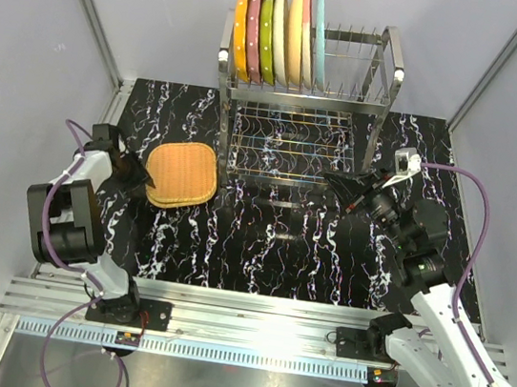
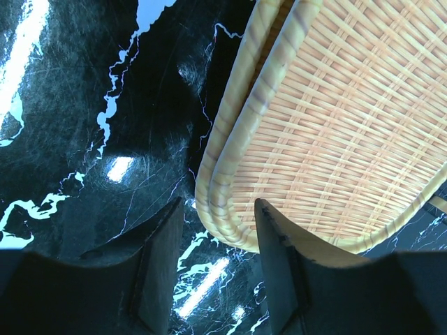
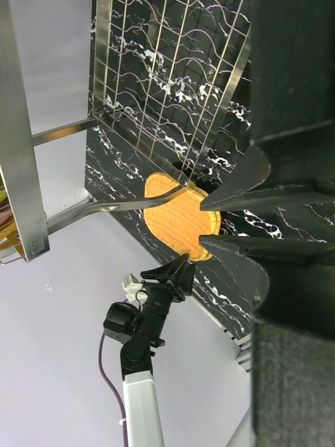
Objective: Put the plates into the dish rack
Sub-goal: Grab a plate with the left arm
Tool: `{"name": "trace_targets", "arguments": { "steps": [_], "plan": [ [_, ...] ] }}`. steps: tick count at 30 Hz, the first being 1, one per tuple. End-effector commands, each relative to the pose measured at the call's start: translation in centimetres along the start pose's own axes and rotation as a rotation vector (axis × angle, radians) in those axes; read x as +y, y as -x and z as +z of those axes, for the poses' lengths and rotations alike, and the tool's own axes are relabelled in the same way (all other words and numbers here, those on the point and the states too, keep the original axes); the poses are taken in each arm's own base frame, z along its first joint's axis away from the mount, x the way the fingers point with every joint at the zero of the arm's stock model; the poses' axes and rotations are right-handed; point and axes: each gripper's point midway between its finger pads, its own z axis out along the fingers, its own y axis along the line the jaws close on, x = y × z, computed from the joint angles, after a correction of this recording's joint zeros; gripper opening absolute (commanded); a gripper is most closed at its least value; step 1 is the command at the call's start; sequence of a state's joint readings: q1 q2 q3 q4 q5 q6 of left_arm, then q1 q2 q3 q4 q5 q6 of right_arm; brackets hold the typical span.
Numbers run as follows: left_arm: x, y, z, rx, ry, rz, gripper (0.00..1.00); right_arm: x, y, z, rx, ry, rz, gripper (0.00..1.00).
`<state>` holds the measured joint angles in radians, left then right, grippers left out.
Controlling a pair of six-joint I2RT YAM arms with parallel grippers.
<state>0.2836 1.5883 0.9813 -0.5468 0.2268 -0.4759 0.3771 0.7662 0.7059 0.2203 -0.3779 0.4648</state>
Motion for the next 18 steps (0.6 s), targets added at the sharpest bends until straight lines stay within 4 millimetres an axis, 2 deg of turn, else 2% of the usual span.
{"name": "trace_targets", "arguments": {
  "steps": [1, 3, 4, 8, 18],
  "plan": [
    [-0.8, 1.73, -0.05, -0.05, -0.02, 0.025, 0.48, 0.39, 0.96, 0.06, -0.041, 0.011, -0.012, 0.27],
    [-0.63, 1.58, 0.15, -0.046, -0.016, 0.025, 0.47, 0.29, 0.98, 0.05, -0.041, 0.006, -0.013, 0.27],
    [-0.61, 1.51, 0.25, -0.044, -0.016, 0.023, 0.42, 0.23, 0.94, 0.11, -0.04, 0.005, -0.012, 0.27],
    [-0.89, 1.33, 0.39, -0.038, -0.029, 0.029, 0.36, -0.05, 0.58, 0.29, -0.03, -0.001, -0.005, 0.26],
    [-0.96, 0.98, 0.83, -0.022, -0.022, 0.043, 0.33, -0.28, 0.36, 0.53, -0.02, -0.006, 0.0, 0.26]
  ]
}}
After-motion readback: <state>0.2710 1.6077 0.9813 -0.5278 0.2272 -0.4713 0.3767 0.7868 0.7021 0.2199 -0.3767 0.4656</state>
